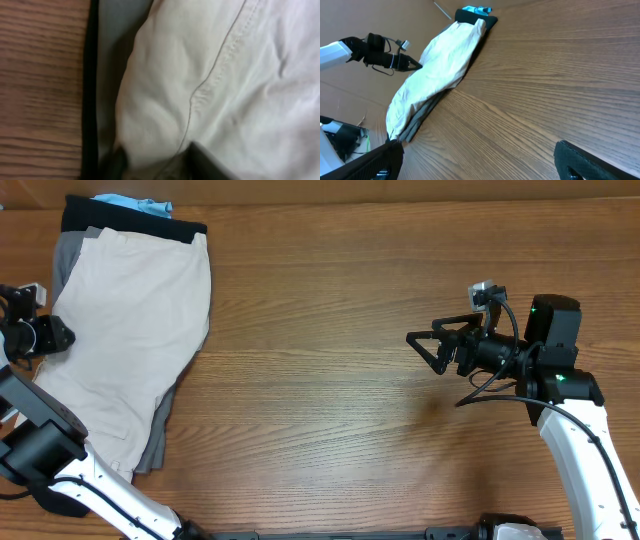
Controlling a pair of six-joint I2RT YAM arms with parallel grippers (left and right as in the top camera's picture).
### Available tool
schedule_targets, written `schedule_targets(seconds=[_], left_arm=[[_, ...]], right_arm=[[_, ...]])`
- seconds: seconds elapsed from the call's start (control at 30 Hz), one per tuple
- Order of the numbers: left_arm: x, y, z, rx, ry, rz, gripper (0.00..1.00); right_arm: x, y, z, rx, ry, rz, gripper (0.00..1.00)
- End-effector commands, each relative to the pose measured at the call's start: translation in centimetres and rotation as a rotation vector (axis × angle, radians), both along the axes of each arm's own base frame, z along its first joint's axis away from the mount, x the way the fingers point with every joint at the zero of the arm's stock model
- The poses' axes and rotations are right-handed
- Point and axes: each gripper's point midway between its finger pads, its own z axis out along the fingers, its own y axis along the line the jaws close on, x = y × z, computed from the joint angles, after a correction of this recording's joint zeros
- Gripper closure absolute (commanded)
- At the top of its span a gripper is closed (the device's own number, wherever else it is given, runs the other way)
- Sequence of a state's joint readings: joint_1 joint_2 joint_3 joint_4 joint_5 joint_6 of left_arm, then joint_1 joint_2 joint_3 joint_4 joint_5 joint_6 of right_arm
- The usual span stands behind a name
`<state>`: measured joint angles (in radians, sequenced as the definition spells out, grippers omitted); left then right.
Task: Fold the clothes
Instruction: 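Move the left gripper to the beige shorts on the stack and grasp, then lift the beige shorts off the stack and drop them at table center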
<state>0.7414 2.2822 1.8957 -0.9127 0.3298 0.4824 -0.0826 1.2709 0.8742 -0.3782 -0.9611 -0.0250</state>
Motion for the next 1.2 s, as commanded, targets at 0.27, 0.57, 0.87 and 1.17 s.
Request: schedule_targets(seconds=[0.27,0.57,0.87,1.17], left_arm=[[3.5,-3.6,5.8,-0.283,-0.132,0.199,0.96],[5.8,-16.4,14.3,-0.277,-0.135,-0.035,0.96],[4.9,-26.1,18.6,-0.025,-0.103,-0.217,0.96],[4.5,-42.1,21.2,-0.055,-0.202,-0.532,0.96]], right_arm=[[1.0,0.1,2.0,0.025,-0.049,-0.014,0.0],[2.1,-2.1,3.7,0.063,-0.036,-0.109,0.13],[0.9,-9.2,6.3,0.015,0.041,-0.343,0.18],[-1.3,-13.4,8.9,-0.18,0.103,-0.606,0.1]])
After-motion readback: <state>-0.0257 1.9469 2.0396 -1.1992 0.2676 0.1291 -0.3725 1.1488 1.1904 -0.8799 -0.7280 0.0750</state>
